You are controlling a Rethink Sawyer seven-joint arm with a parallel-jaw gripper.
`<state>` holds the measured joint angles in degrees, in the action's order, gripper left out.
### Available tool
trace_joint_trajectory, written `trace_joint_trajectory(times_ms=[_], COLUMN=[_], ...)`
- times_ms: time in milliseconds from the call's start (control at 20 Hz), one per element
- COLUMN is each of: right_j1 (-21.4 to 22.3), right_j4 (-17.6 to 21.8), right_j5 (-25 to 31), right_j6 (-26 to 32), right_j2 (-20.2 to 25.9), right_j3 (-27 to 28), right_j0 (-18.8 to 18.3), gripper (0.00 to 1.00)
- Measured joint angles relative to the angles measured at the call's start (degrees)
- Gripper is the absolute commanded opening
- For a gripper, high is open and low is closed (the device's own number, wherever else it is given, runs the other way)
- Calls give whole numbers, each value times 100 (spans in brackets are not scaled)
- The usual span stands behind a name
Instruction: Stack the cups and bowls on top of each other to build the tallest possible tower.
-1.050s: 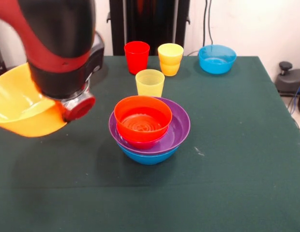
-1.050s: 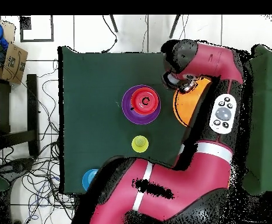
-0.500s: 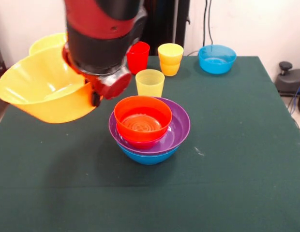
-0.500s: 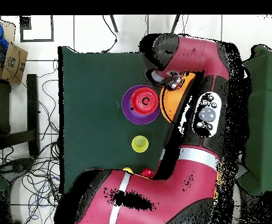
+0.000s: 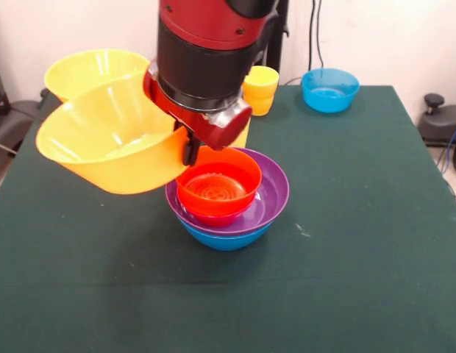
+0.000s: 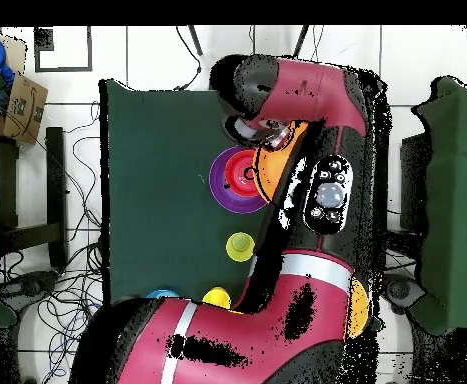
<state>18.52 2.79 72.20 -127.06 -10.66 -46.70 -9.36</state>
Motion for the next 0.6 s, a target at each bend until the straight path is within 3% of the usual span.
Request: trace_joint_trajectory(times_ms=[600], right_j1=[1], right_j4=[-179], right_j5=[-685], right_j6=[-21], right_j2=[-148], right_j3=[-514], right_j0=[177], gripper=[0])
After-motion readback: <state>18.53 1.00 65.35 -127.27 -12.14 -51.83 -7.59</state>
